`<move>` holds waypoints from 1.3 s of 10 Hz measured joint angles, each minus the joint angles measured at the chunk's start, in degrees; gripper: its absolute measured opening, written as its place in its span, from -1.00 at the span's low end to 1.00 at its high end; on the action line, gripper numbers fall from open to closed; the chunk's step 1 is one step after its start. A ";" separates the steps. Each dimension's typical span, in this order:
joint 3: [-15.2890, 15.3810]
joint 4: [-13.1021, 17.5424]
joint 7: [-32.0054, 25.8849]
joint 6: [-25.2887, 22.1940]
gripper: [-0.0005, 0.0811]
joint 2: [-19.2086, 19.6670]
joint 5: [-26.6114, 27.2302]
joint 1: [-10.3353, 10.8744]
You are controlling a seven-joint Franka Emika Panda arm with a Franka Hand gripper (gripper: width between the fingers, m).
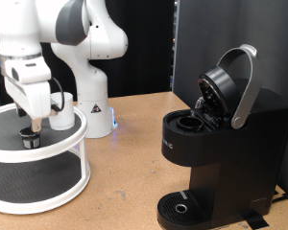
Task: Make a cup of coffee with the keurig machine
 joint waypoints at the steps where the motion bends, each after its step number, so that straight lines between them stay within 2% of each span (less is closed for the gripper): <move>1: 0.04 -0.19 0.30 1.30 0.99 1.07 -0.26 0.00; 8: 0.06 -0.35 0.33 5.21 0.99 4.92 -0.24 0.03; 9: 0.06 -0.35 0.33 5.26 0.87 5.14 -0.18 0.03; 10: 0.06 -0.35 0.33 5.26 0.87 5.22 -0.08 0.03; 11: 0.06 -0.35 0.33 5.27 0.43 5.24 0.00 0.03; 12: 0.06 -0.30 0.33 5.28 0.43 5.23 0.05 0.03; 13: 0.04 -0.29 0.33 5.28 0.20 5.23 0.21 0.03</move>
